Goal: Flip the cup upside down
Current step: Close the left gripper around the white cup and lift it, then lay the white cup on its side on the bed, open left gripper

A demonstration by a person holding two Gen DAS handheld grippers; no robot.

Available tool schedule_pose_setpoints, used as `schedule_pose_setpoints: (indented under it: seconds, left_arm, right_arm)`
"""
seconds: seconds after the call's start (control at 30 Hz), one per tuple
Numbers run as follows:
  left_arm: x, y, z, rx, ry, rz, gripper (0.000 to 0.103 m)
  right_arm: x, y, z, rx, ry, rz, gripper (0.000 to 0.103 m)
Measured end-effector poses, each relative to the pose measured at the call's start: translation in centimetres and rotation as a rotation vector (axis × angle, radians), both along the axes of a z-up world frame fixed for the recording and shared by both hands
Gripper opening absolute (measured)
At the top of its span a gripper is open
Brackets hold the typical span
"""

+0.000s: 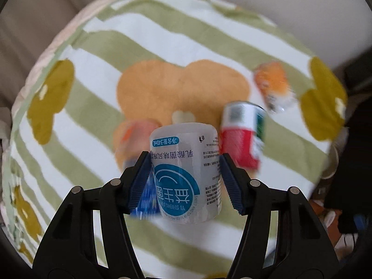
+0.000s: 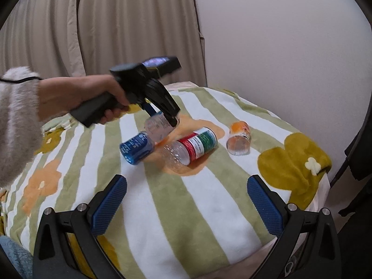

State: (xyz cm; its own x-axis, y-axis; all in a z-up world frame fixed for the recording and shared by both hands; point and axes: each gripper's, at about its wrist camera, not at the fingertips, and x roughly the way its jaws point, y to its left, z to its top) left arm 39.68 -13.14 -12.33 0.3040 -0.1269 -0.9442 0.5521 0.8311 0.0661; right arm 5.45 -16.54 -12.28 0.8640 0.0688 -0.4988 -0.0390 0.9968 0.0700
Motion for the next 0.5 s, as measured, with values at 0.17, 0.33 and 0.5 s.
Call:
schedule_pose_setpoints:
  seconds: [0.17,0.33,0.5]
  left_arm:
    - [-7.6,5.5,1.9,-0.038,-0.015,0.010,0.057]
    - [-13.9,8.9,-3.0,-0.006,0.027,0.063,0.057]
    - [-15.8,10.3,-8.4,-0.083,0.119,0.148,0.057]
  right_arm:
    - [-1.0,0.9,1.1,0.010,-0.014,0.033,0.103]
    - [-2.1,2.2,0.9,0.010,0.001,0.054,0.103]
    - [-3.0,3.5,0.3,0.042,0.047,0.086,0.103]
